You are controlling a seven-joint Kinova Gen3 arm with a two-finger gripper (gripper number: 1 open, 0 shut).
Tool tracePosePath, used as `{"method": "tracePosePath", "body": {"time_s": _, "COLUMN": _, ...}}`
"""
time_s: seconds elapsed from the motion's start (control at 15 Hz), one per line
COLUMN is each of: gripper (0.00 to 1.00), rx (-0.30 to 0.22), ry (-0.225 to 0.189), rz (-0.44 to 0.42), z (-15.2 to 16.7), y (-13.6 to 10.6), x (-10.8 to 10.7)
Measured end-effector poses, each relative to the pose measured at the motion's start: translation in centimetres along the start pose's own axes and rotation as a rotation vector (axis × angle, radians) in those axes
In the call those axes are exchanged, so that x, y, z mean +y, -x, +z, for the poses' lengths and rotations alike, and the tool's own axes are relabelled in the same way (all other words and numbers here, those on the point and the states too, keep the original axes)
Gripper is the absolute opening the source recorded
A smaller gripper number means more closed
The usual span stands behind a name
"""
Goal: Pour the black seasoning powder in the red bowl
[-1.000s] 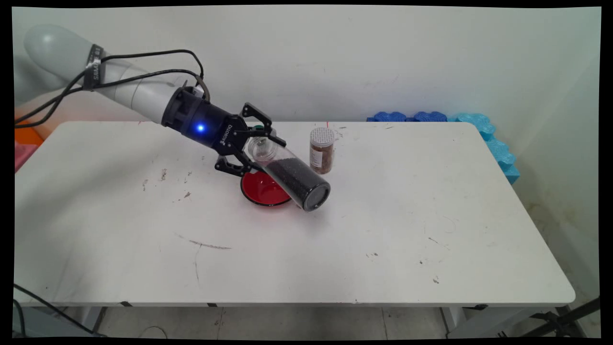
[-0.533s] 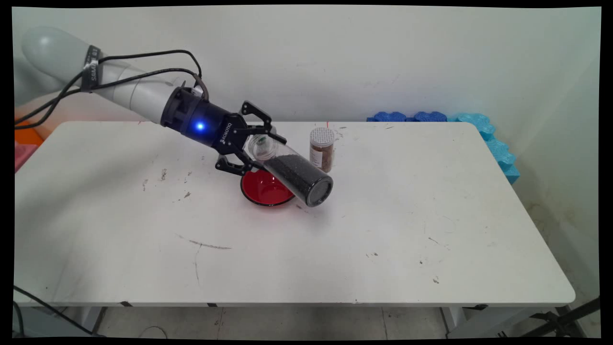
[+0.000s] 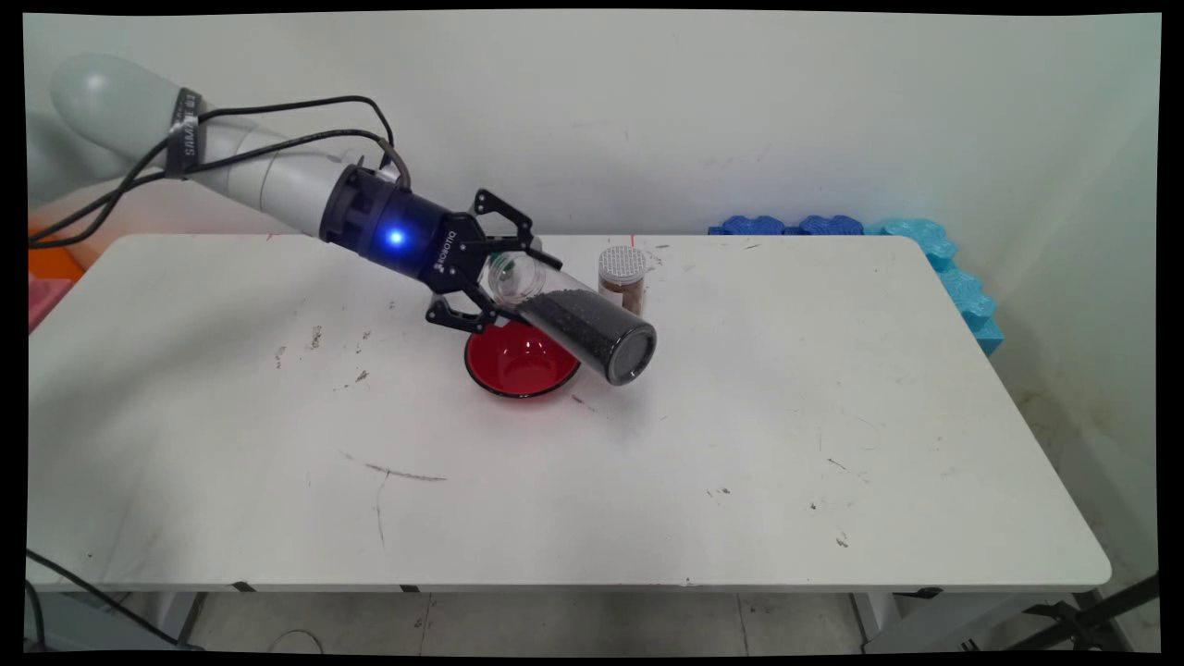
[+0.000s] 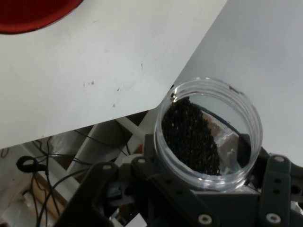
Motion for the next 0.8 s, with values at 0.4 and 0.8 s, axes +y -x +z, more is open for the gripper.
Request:
{"method": "tracePosePath", "body": {"time_s": 0.4, "gripper": 0.00, "rx": -0.007, "ry": 0.012, "rz": -0.041, "z": 0.05, "y": -0.03, "x": -0.01}}
{"method": "tracePosePath", "body": {"time_s": 0.8, "gripper": 0.00, "rx": -0.008, "ry": 0.025, "rz": -0.081, "z": -0.21, "y": -0.11, "x": -0.24}}
